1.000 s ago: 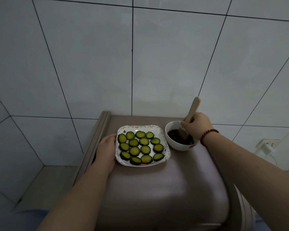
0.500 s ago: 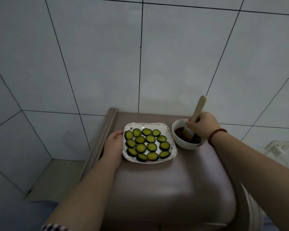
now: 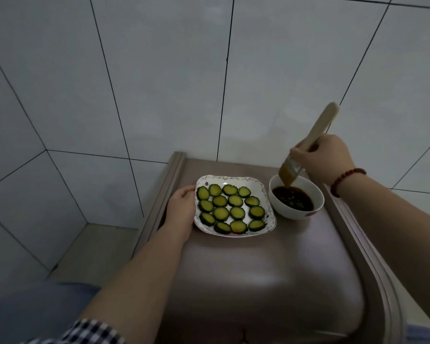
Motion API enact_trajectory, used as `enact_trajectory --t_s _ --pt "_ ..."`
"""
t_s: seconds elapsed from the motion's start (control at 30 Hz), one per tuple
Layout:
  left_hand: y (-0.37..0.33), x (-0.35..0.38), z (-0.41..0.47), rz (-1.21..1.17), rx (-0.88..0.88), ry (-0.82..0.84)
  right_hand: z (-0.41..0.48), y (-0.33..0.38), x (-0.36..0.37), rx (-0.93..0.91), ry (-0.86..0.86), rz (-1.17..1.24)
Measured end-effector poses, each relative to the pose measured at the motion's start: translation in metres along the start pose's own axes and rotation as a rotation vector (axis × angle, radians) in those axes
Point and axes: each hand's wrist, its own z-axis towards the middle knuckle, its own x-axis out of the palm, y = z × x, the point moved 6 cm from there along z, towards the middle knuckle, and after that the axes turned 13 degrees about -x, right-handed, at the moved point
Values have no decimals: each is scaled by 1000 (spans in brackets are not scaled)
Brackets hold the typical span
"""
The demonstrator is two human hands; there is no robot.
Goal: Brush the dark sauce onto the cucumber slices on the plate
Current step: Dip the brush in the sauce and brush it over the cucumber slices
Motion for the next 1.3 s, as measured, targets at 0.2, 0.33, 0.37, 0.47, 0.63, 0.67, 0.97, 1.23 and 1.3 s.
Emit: enact_trajectory --t_s 0.2,0.33,0.37,0.47,0.63,0.67,0.97,1.23,1.3 --pt "0 -1 3 -7 2 -10 -5 39 58 108 81 288" --pt "1 -1 7 -30 1 4 -17 40 101 319 89 513" --pt "1 -1 7 -35 -2 0 -19 40 107 346 66 553" --pt "1 -1 7 -36 -9 2 -25 44 121 355 8 598" --pt "0 -1 6 -29 -1 7 -33 53 138 242 136 459" --pt "0 -1 6 -26 -1 6 -34 54 139 217 170 421" --pt "1 -1 8 -44 -12 9 -32 57 145 188 197 418" --pt "3 -1 11 -43 -12 -1 -34 63 140 130 111 470" --pt "4 -1 12 -46 -12 -6 -38 64 147 130 187 431"
